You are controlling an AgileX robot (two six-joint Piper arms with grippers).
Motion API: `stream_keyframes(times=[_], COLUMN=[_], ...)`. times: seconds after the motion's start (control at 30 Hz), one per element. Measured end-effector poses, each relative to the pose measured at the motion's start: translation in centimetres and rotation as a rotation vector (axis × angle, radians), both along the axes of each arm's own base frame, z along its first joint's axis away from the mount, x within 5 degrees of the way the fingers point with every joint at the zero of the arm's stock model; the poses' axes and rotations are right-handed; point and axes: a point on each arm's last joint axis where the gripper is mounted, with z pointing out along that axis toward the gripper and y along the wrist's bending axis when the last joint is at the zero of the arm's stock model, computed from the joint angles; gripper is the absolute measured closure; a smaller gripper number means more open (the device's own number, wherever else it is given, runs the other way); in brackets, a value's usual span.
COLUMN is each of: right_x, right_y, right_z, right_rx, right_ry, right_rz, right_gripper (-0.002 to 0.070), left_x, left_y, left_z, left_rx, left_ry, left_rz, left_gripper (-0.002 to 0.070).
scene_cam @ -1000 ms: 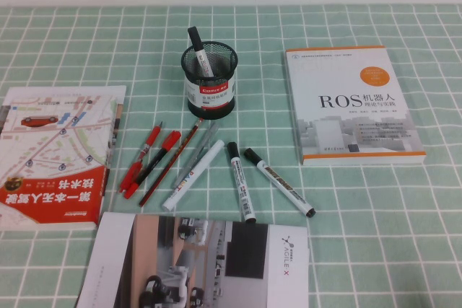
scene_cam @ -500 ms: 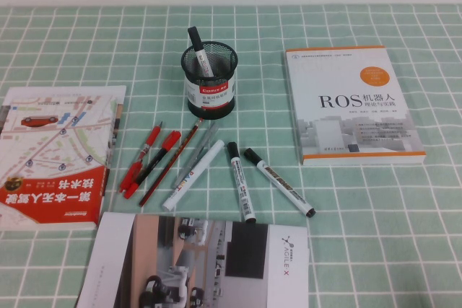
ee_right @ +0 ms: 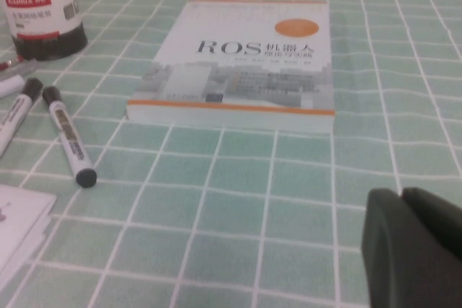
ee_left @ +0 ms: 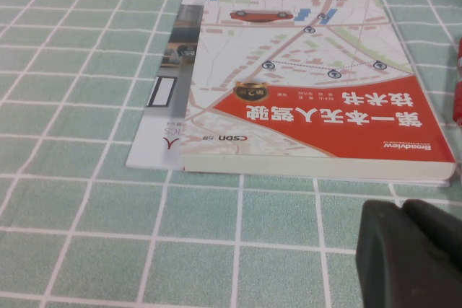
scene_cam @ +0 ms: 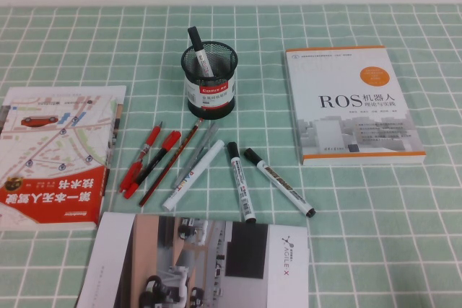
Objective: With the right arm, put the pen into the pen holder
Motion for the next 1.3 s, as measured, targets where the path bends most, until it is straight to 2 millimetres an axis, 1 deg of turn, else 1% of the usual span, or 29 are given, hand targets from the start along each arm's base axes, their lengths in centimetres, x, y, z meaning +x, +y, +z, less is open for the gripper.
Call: stream_keyframes(times=[0.13, 0.23, 0.3, 0.37, 0.47, 0.57, 0.67, 0.73, 0.8, 0.9, 1.0, 1.13, 1.3], right_x=[0.1, 0.2, 0.2, 0.2, 0.2, 0.2, 0.2, 0.2, 0.4, 1.0, 2.1, 4.4, 7.7], right_y=[0.1, 0.2, 0.1, 0.0, -0.2, -0.2, 0.1, 0.5, 1.0, 1.7, 2.4, 3.2, 3.9], right_z=[0.5, 1.4, 2.0, 2.5, 2.8, 2.7, 2.3, 2.2, 2.9, 4.6, 6.4, 8.4, 9.8], right_rx=[0.046, 0.198, 0.335, 0.421, 0.478, 0.526, 0.582, 0.586, 0.576, 0.547, 0.482, 0.367, 0.245], right_ry=[-0.059, -0.127, -0.165, -0.198, -0.223, -0.208, -0.135, -0.052, 0.041, 0.169, 0.32, 0.494, 0.668], right_rz=[0.0, -0.006, -0.018, -0.033, -0.045, -0.048, -0.037, -0.014, 0.009, 0.037, 0.065, 0.086, 0.092], right_gripper=[0.0696, 0.0696, 0.0696, 0.0696, 0.0696, 0.0696, 0.0696, 0.0696, 0.0696, 0.0696, 0.0696, 0.0696, 0.0696], left_x=[0.0, 0.0, 0.0, 0.0, 0.0, 0.0, 0.0, 0.0, 0.0, 0.0, 0.0, 0.0, 0.0], left_y=[0.0, 0.0, 0.0, 0.0, 0.0, 0.0, 0.0, 0.0, 0.0, 0.0, 0.0, 0.0, 0.0], left_z=[0.0, 0.0, 0.0, 0.0, 0.0, 0.0, 0.0, 0.0, 0.0, 0.0, 0.0, 0.0, 0.0], left_rx=[0.0, 0.0, 0.0, 0.0, 0.0, 0.0, 0.0, 0.0, 0.0, 0.0, 0.0, 0.0, 0.0], left_ry=[0.0, 0.0, 0.0, 0.0, 0.0, 0.0, 0.0, 0.0, 0.0, 0.0, 0.0, 0.0, 0.0], left_rz=[0.0, 0.0, 0.0, 0.0, 0.0, 0.0, 0.0, 0.0, 0.0, 0.0, 0.0, 0.0, 0.0], left_gripper=[0.0679, 0.0679, 0.0679, 0.0679, 0.0679, 0.0679, 0.0679, 0.0679, 0.0679, 0.0679, 0.0679, 0.0679, 0.0679])
